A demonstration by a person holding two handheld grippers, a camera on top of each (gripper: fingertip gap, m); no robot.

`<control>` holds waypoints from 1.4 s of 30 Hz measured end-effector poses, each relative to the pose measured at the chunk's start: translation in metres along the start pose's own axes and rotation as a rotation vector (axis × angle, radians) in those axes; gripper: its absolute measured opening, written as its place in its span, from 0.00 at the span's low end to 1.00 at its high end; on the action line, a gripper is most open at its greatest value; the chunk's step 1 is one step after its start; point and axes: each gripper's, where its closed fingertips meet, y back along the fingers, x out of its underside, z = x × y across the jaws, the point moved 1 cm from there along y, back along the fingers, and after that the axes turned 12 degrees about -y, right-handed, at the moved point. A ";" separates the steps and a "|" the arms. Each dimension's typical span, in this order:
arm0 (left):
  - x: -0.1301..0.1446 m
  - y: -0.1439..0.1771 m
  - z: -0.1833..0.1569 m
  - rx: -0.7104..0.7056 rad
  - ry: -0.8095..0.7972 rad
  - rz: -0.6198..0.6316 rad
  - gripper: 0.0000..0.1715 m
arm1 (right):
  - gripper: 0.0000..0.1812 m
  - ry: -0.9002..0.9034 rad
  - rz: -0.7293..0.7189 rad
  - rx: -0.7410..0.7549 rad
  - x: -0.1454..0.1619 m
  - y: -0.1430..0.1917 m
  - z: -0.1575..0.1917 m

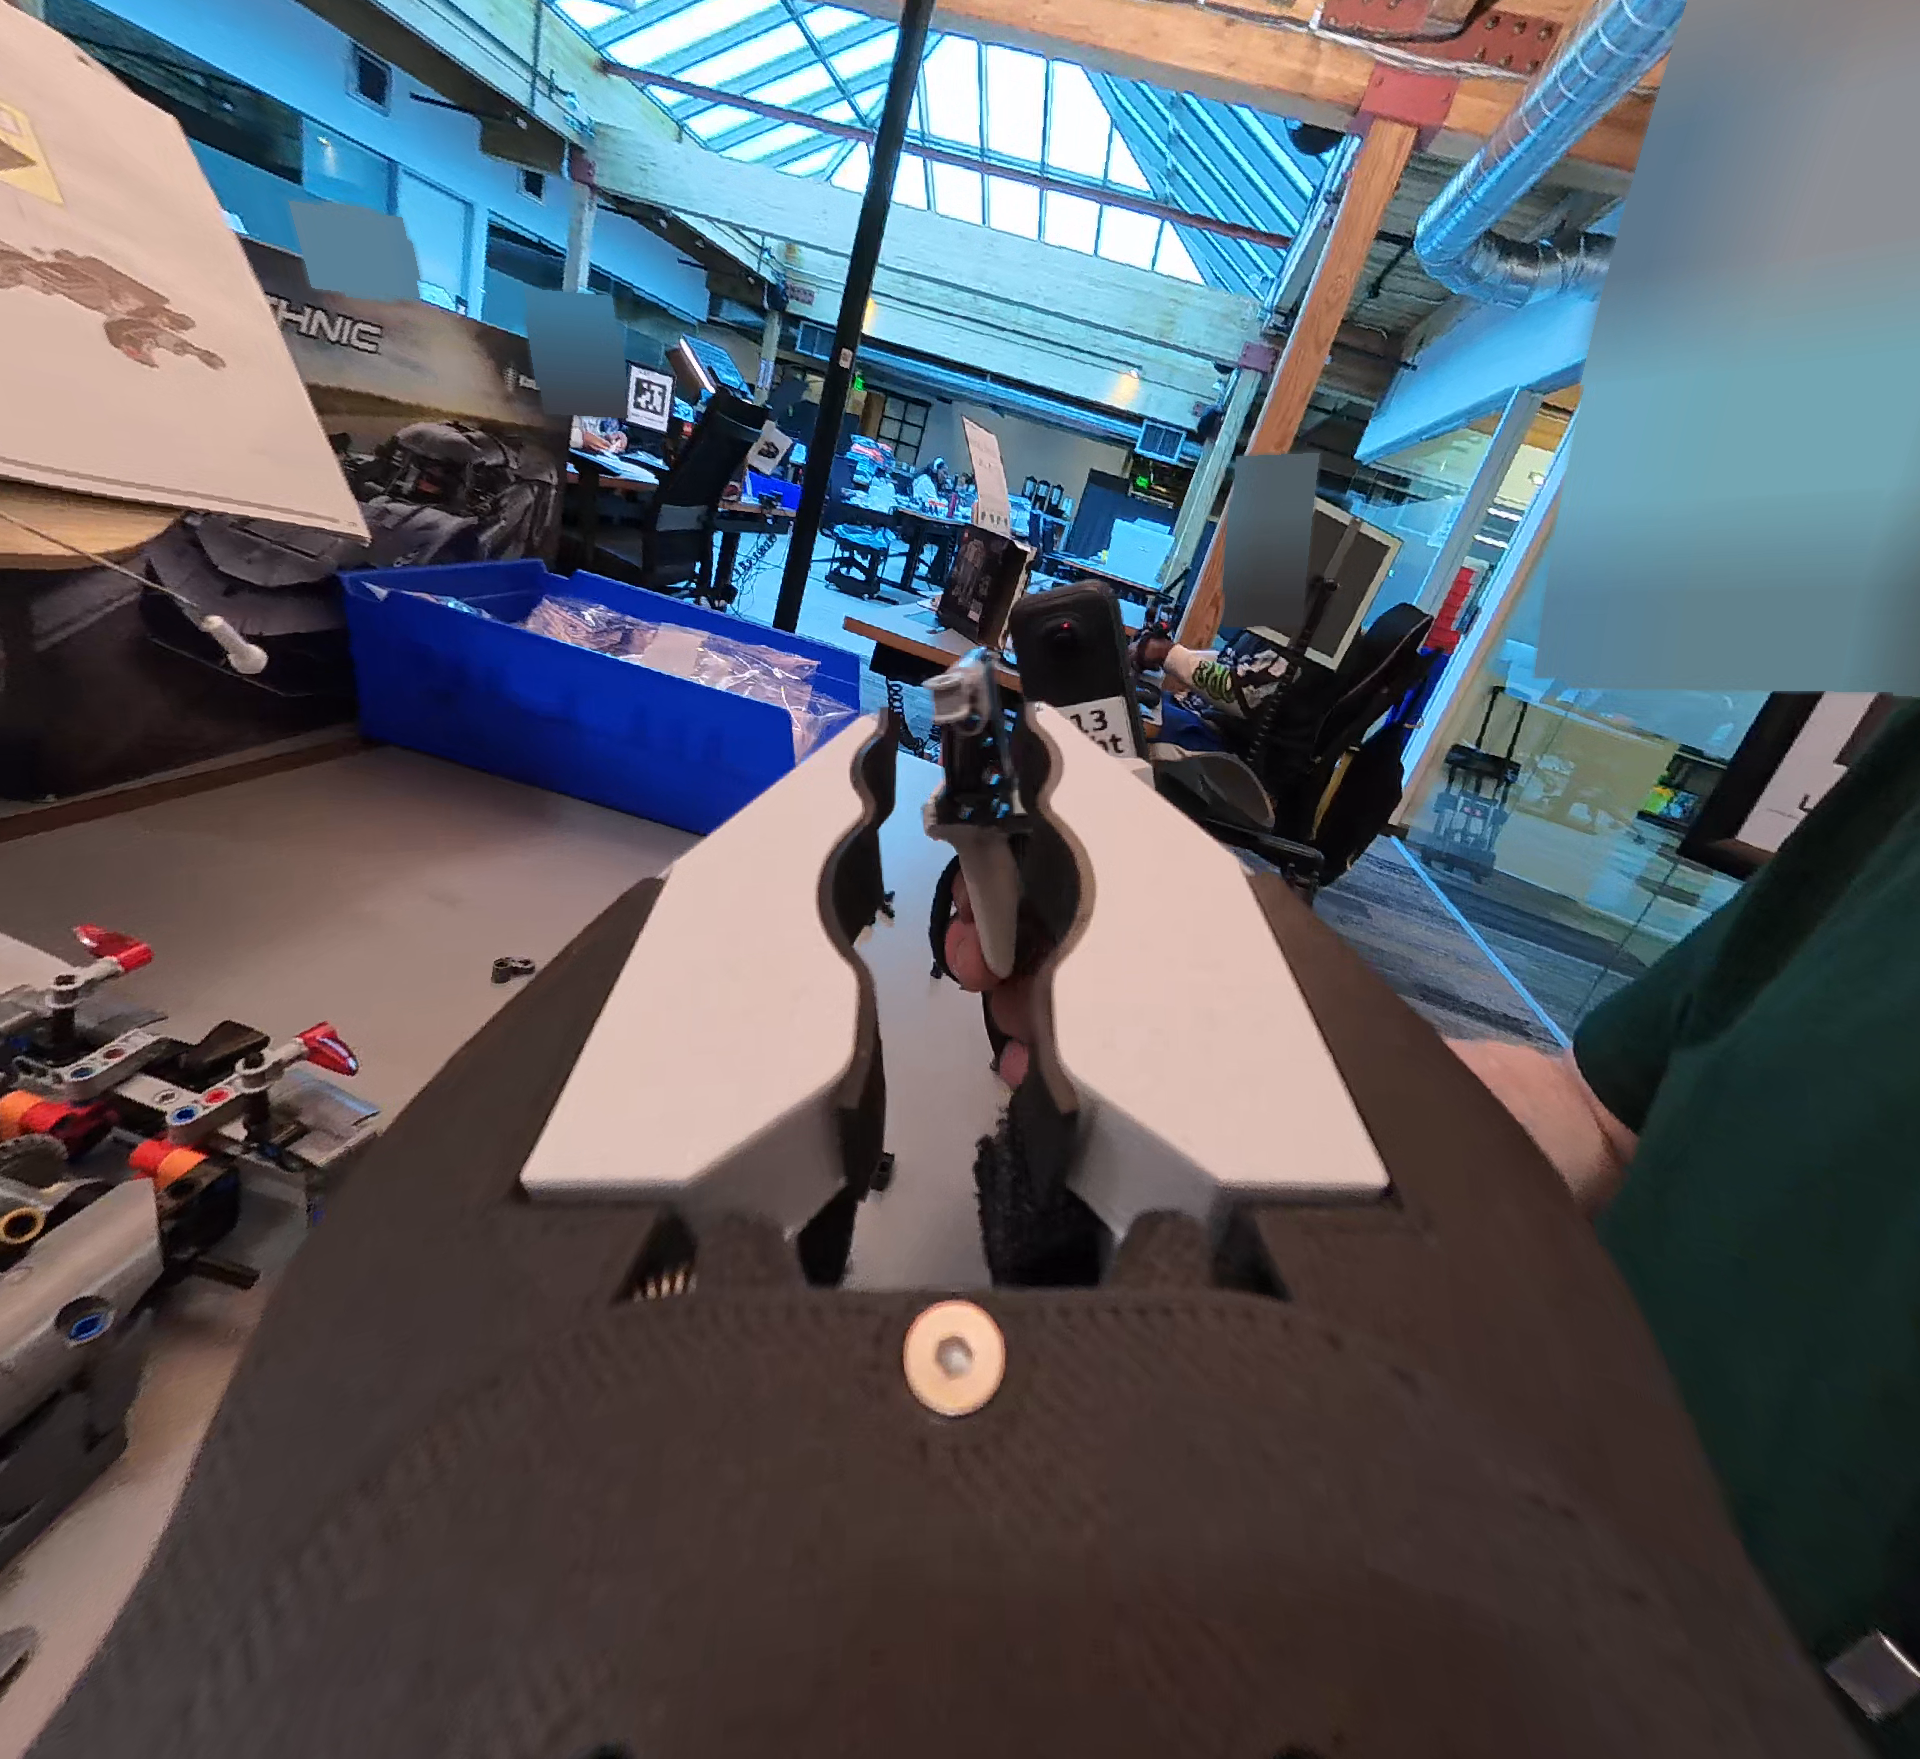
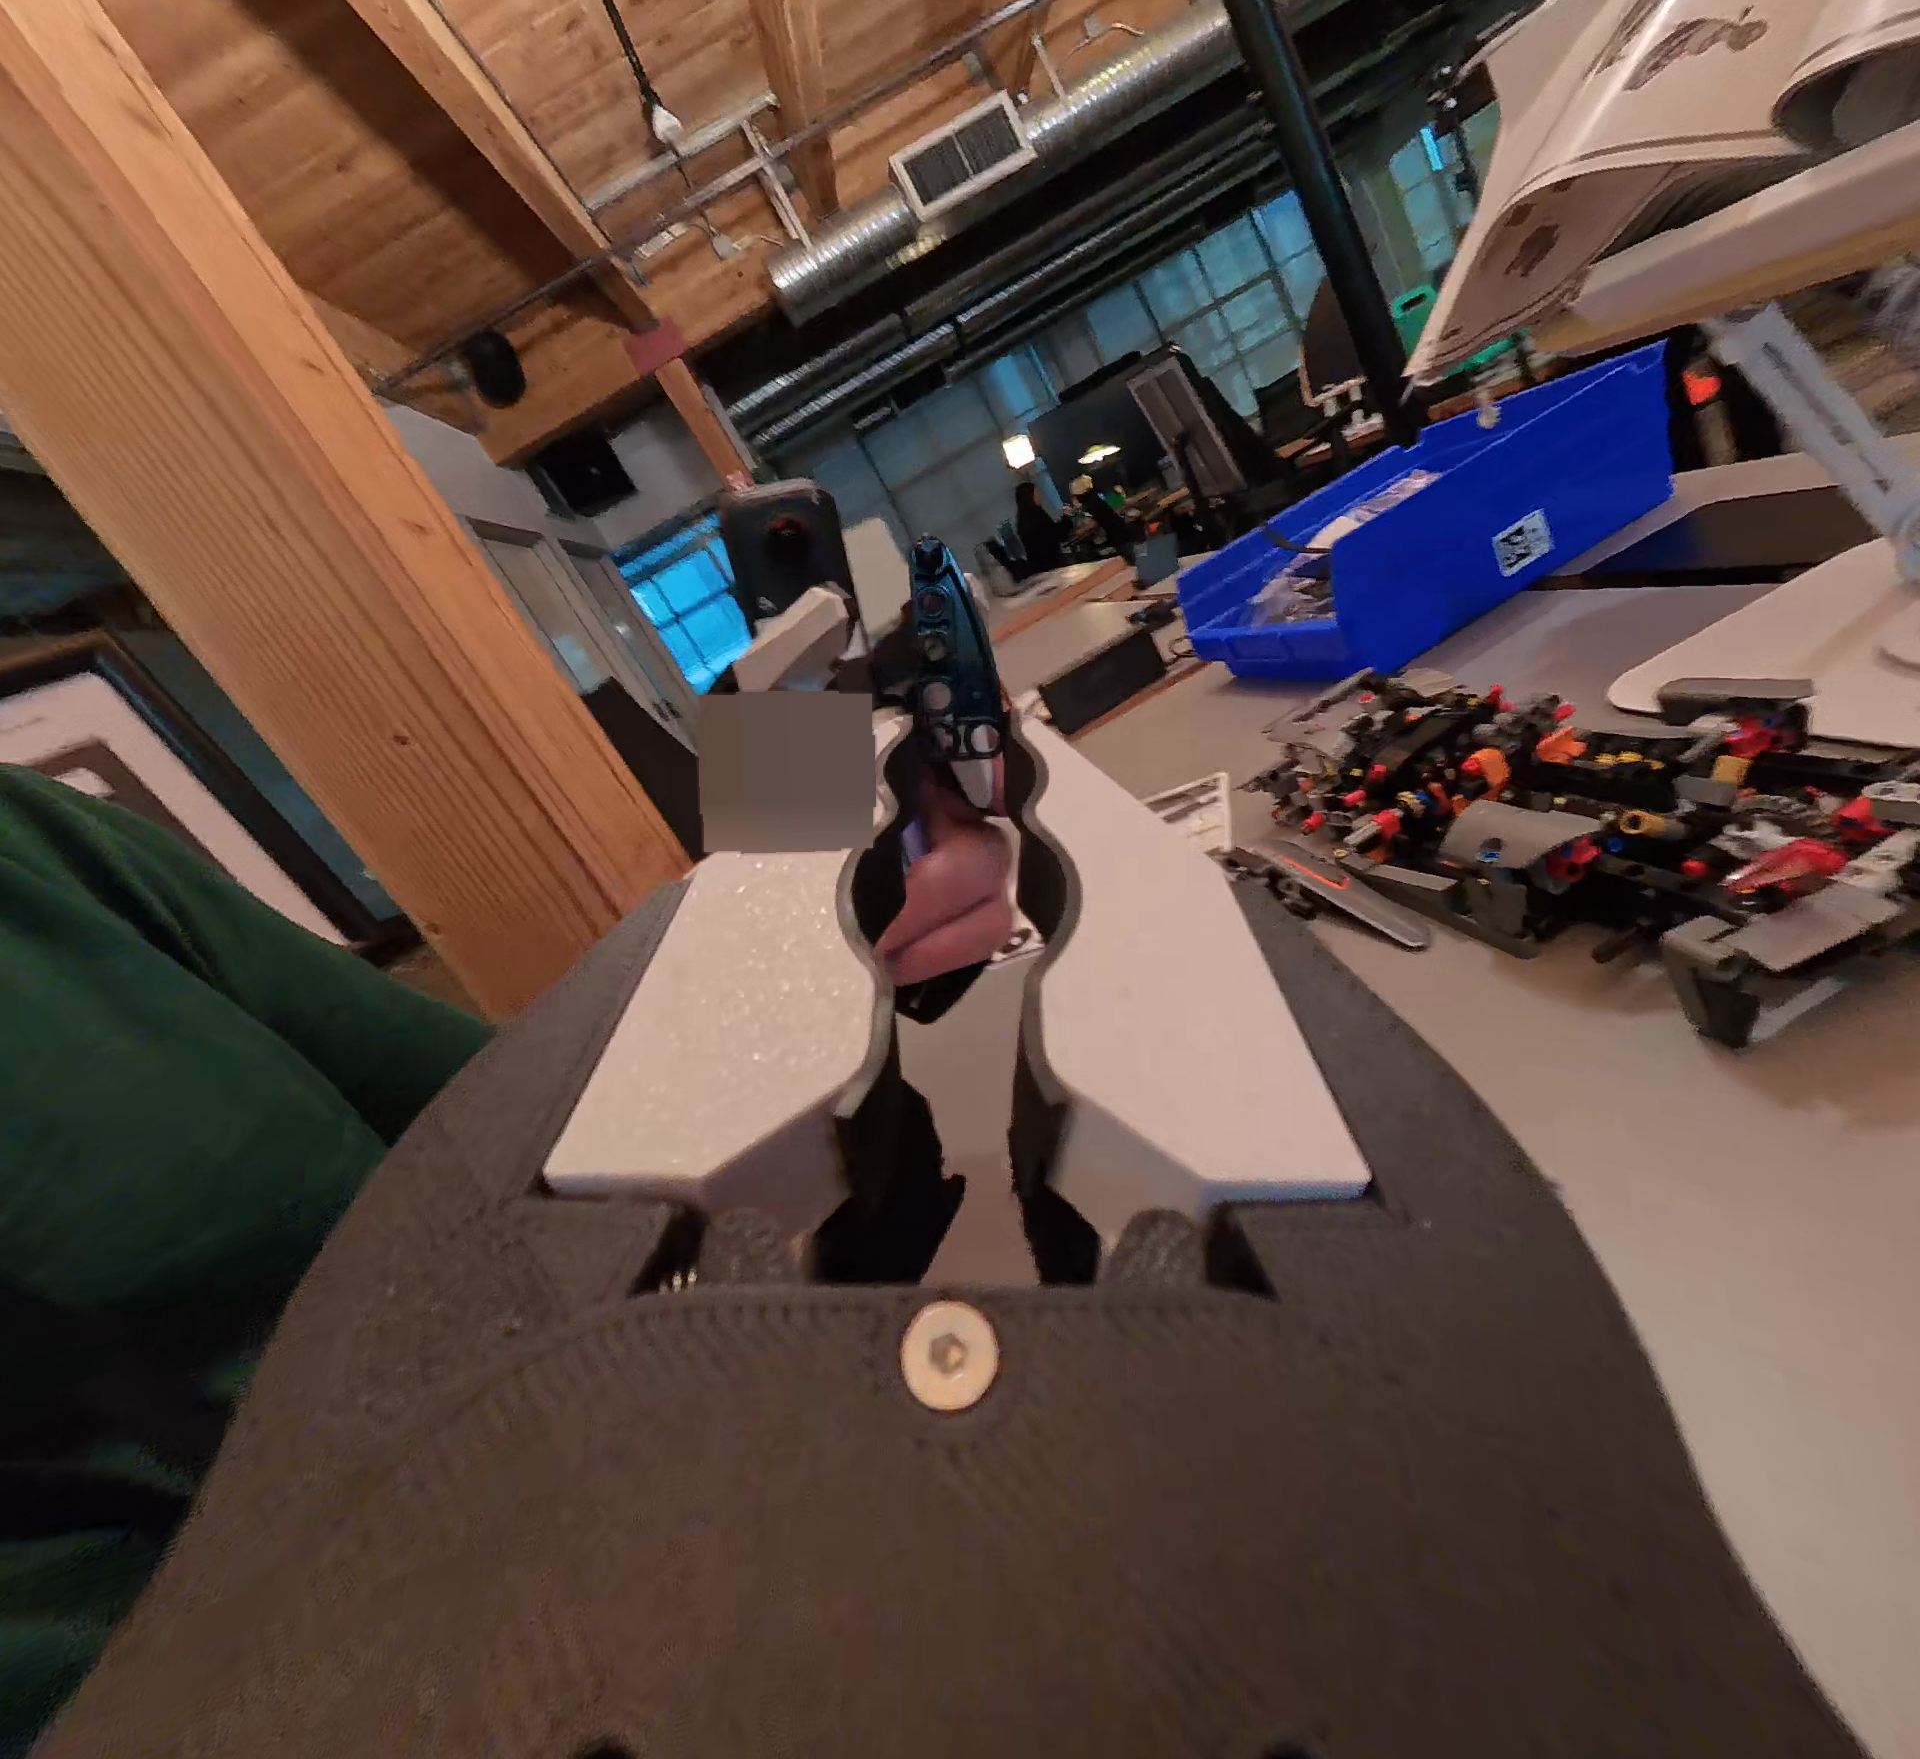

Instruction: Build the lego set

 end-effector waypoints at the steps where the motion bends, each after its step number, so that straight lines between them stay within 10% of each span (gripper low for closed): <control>1: 0.001 -0.001 -0.001 -0.001 -0.005 0.007 0.12 | 0.07 0.032 0.009 0.022 0.001 -0.001 -0.001; 25: -0.005 -0.007 -0.010 0.239 0.211 -0.026 0.02 | 0.17 0.343 0.156 0.170 0.001 0.002 0.015; 42: 0.014 -0.017 -0.030 0.456 0.205 0.227 0.03 | 0.07 0.346 0.536 0.083 0.017 0.001 0.023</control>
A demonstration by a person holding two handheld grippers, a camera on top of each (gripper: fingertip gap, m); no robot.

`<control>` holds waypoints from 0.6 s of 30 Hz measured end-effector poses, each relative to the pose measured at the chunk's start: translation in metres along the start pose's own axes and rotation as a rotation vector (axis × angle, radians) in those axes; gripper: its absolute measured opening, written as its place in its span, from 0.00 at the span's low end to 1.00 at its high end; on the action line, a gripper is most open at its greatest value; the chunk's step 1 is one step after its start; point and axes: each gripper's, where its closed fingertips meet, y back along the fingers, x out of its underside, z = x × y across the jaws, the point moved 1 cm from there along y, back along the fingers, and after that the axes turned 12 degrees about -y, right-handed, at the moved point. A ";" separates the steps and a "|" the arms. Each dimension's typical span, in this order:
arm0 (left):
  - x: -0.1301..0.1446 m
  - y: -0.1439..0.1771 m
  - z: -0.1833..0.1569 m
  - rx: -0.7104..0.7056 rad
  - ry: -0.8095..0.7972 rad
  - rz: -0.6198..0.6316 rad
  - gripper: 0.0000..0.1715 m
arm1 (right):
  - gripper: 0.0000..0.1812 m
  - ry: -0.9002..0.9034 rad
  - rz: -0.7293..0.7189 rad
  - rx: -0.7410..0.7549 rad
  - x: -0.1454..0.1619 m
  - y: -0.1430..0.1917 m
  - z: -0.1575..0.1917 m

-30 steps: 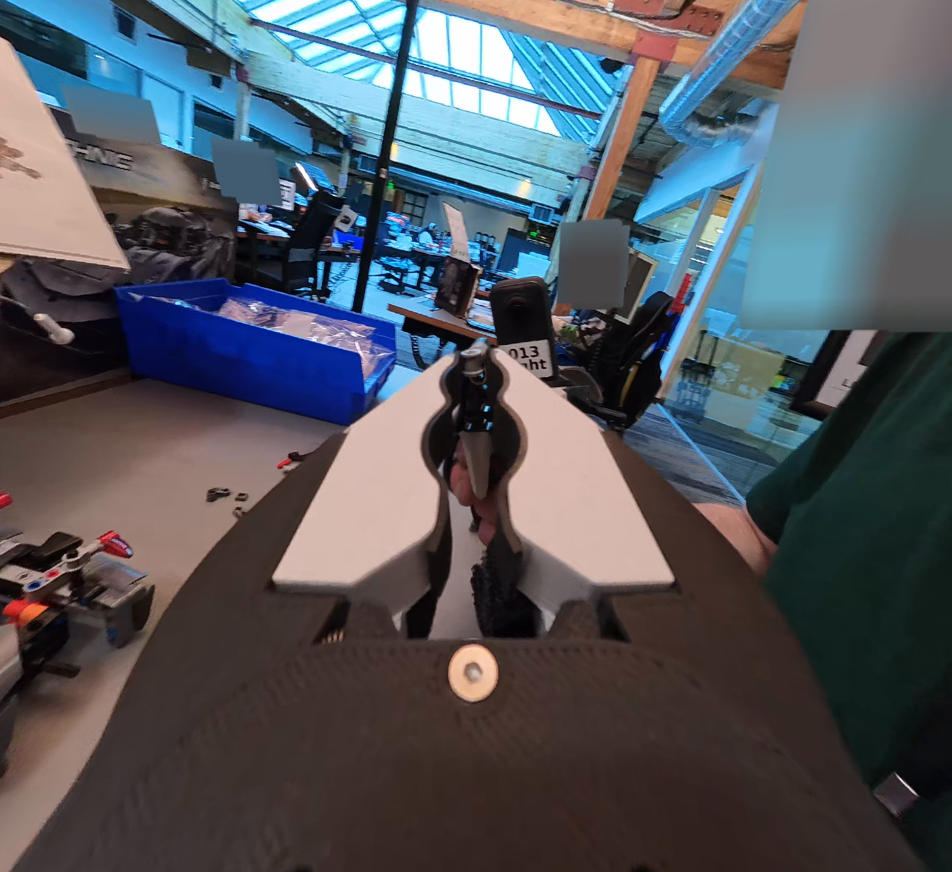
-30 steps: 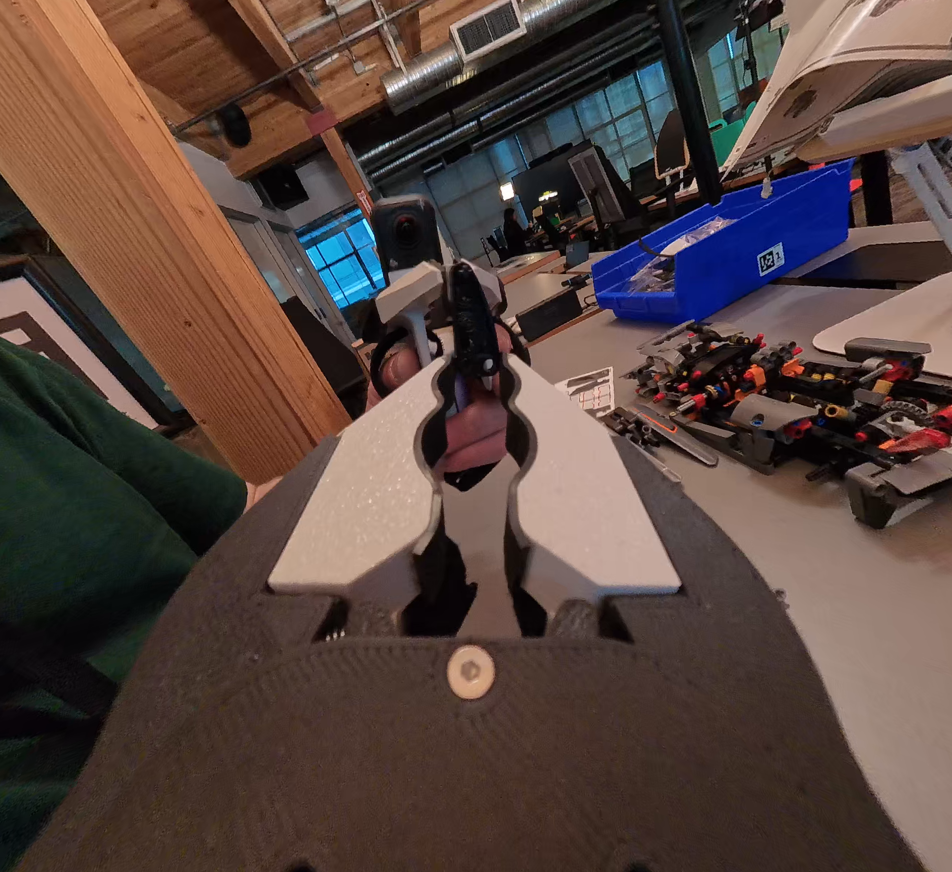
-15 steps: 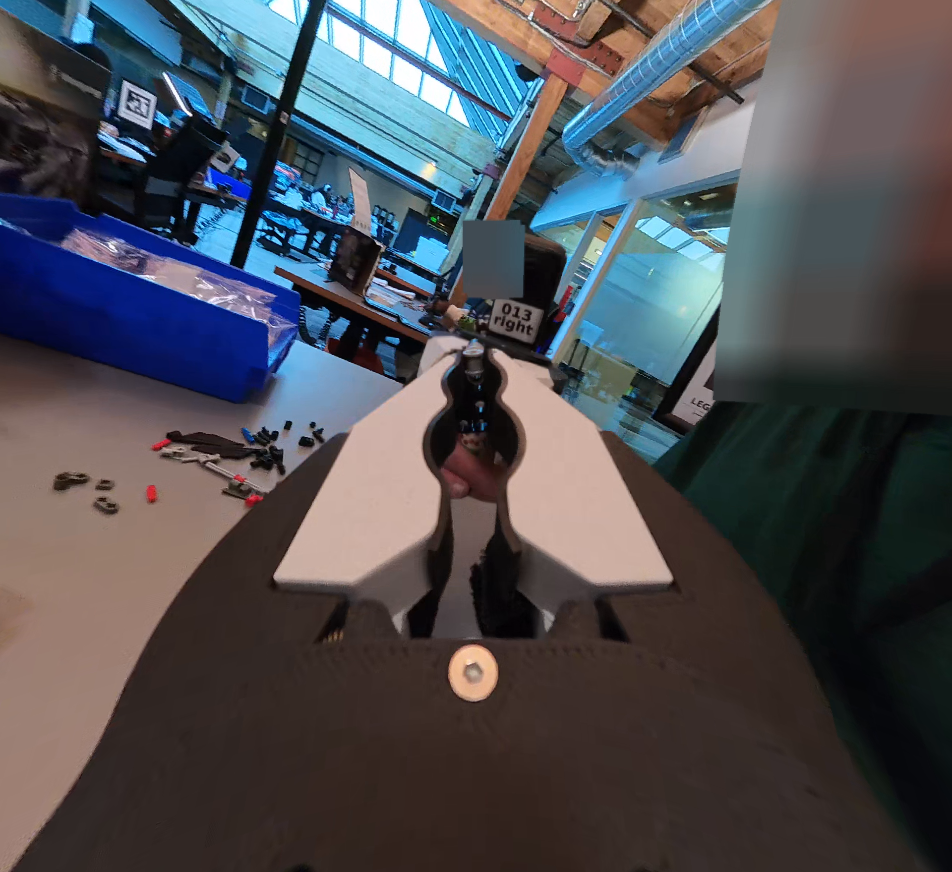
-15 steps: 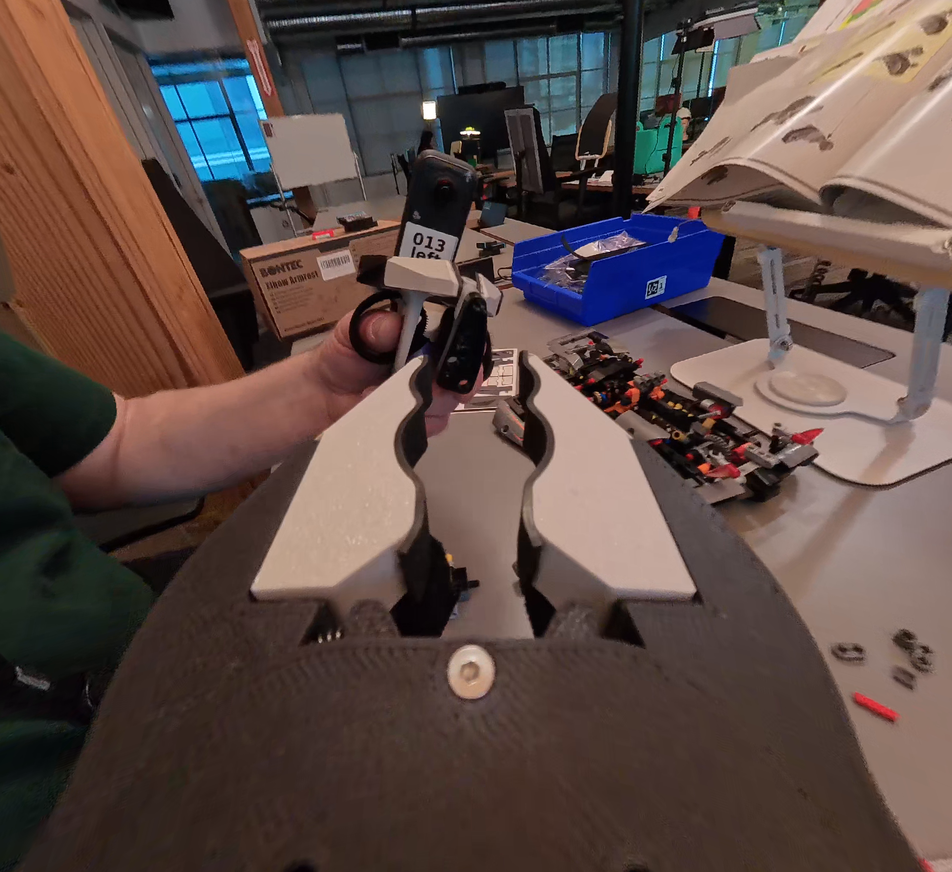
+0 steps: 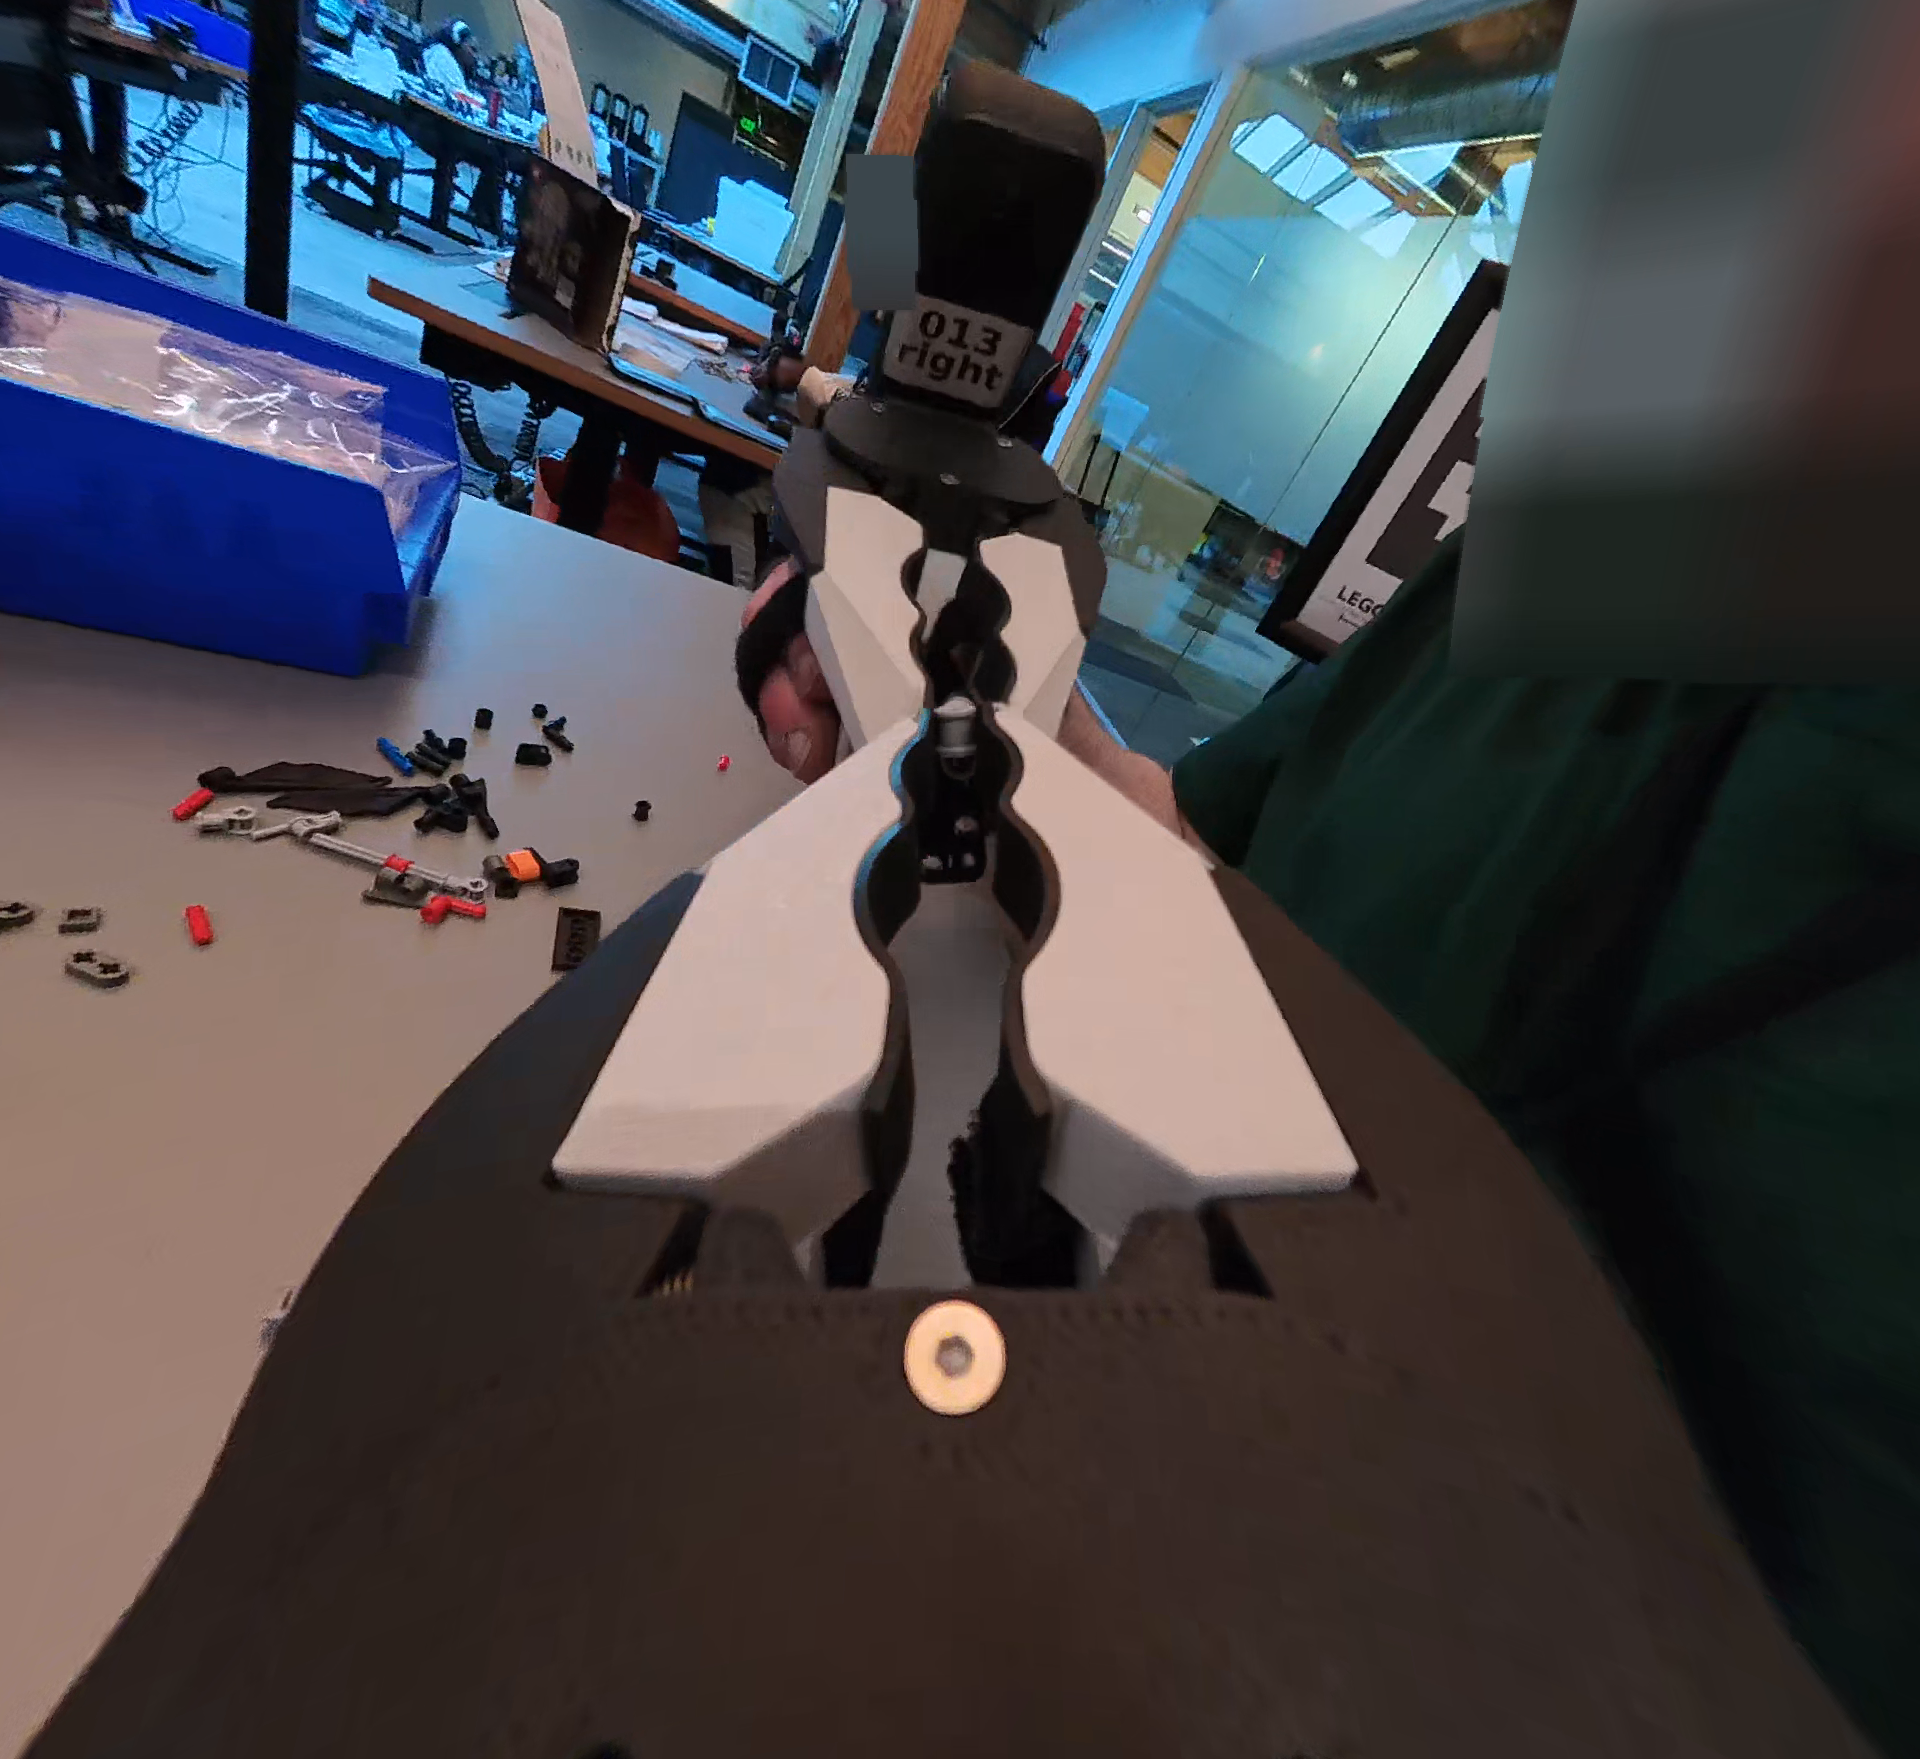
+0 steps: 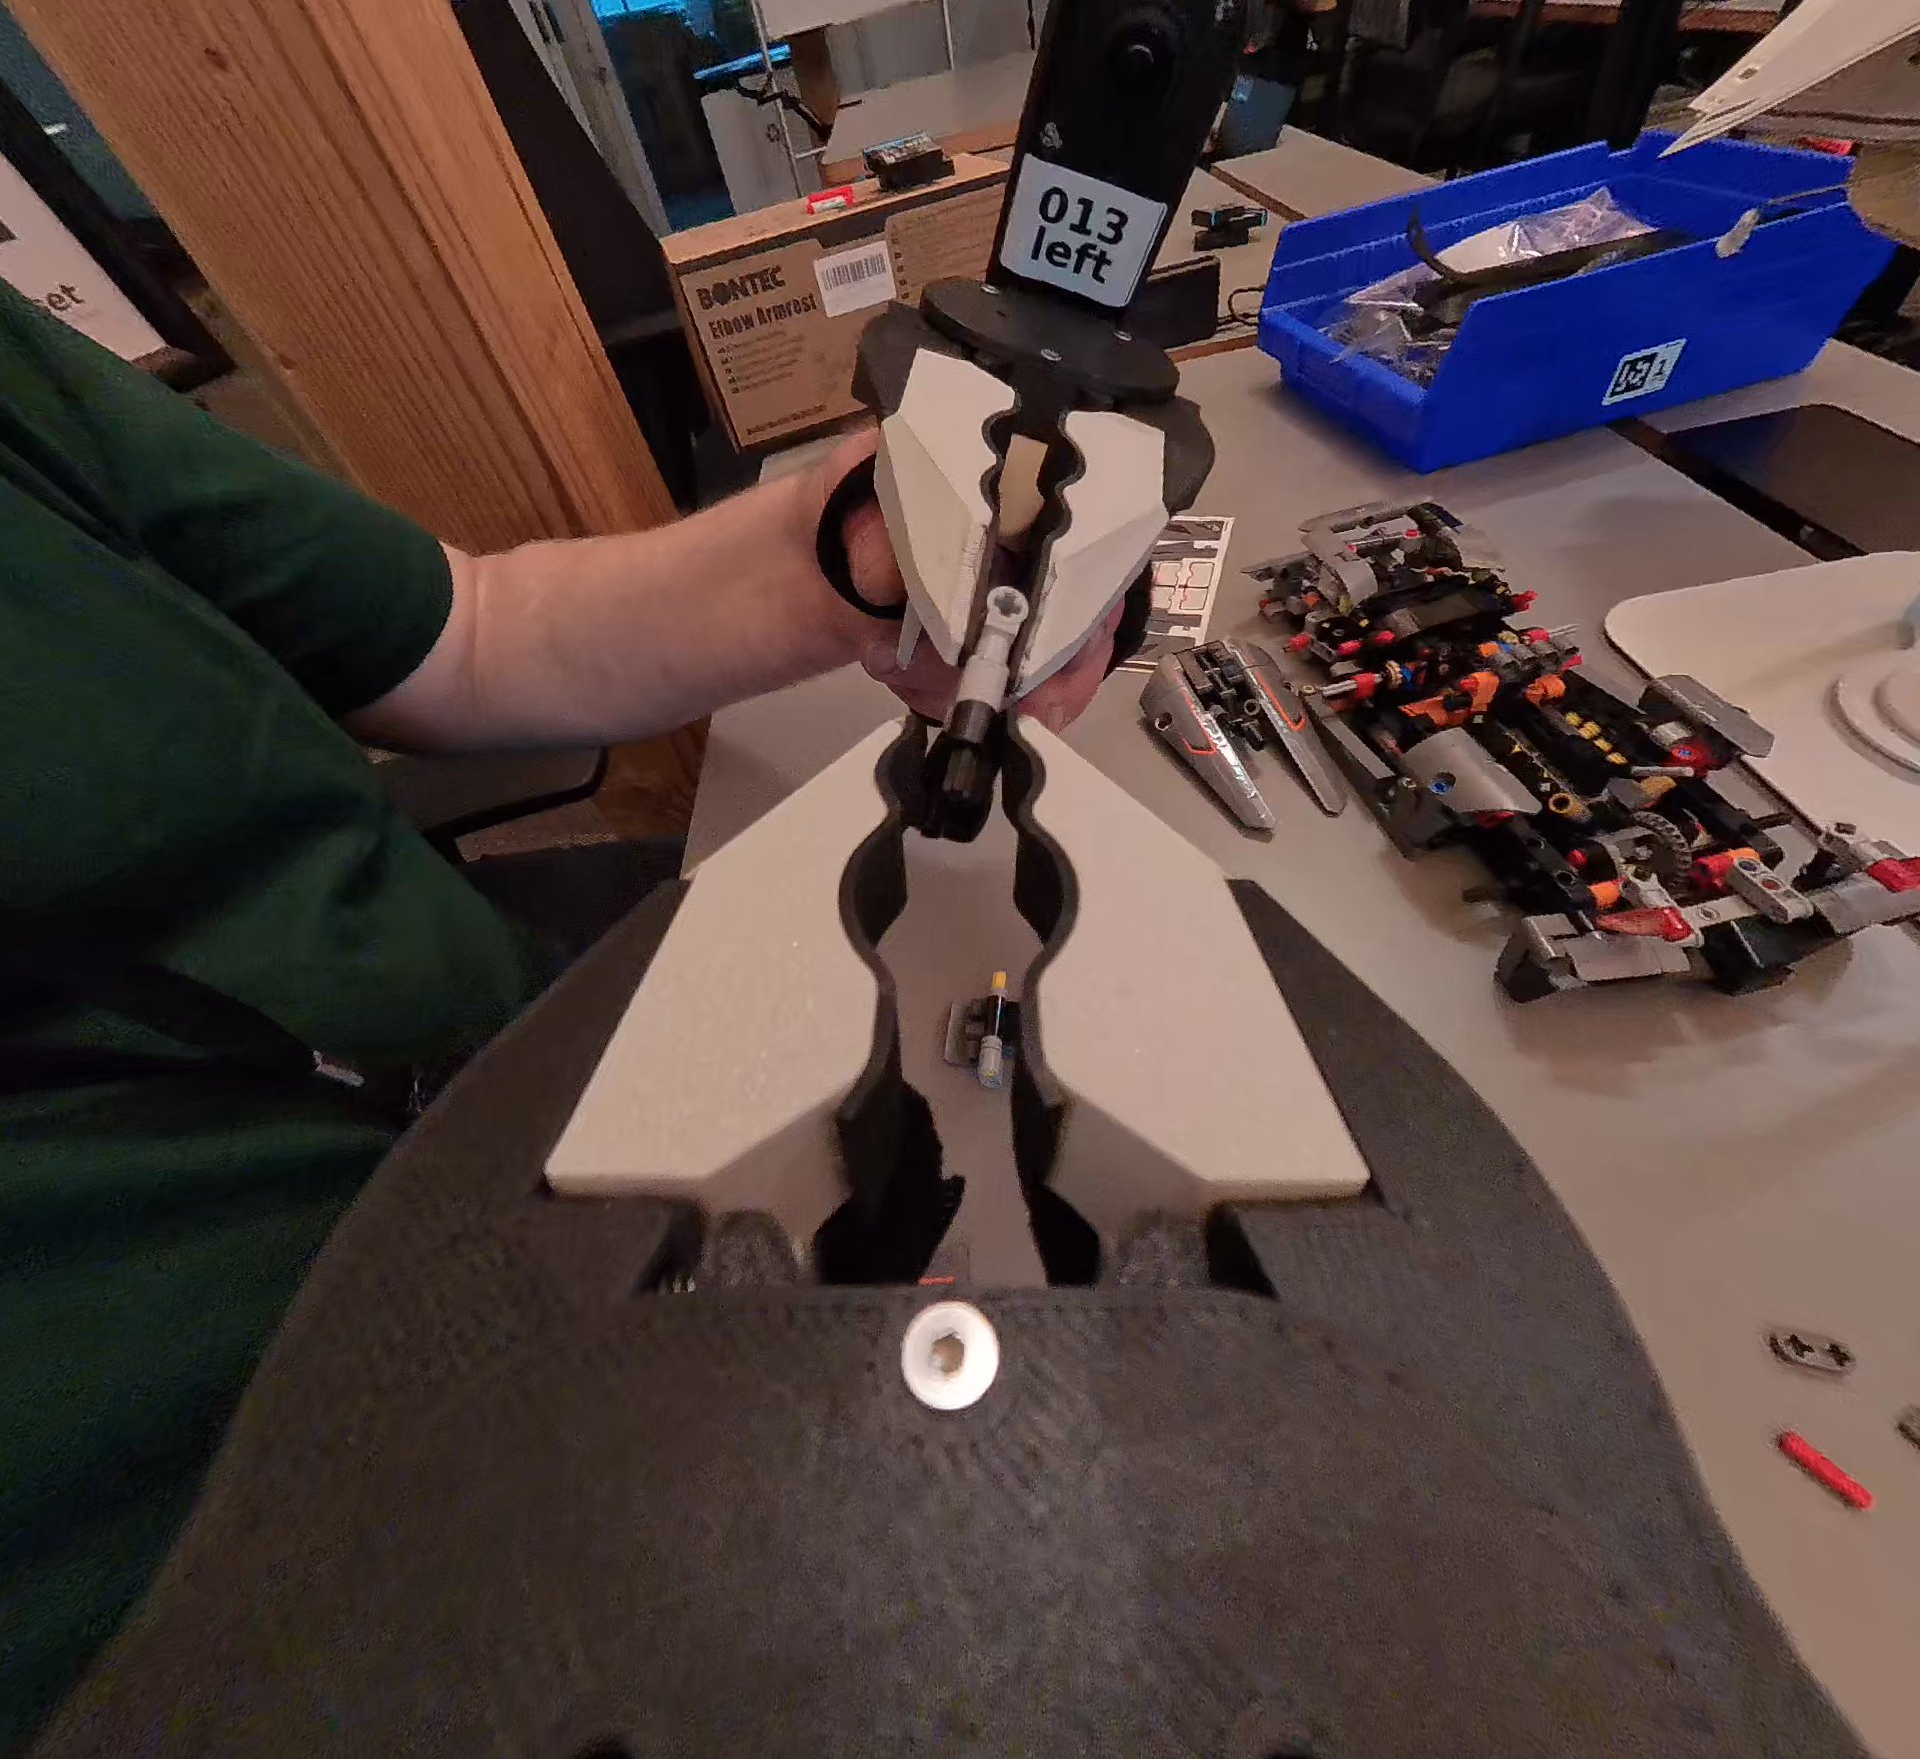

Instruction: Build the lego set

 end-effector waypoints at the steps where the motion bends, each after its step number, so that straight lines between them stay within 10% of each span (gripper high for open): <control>1: 0.000 0.000 0.001 -0.004 -0.002 0.003 0.03 | 0.07 -0.004 -0.004 0.001 0.000 0.000 -0.001; 18: -0.001 0.010 0.016 -0.453 -0.382 -0.038 0.20 | 0.06 -0.325 -0.546 -0.073 -0.040 0.026 -0.021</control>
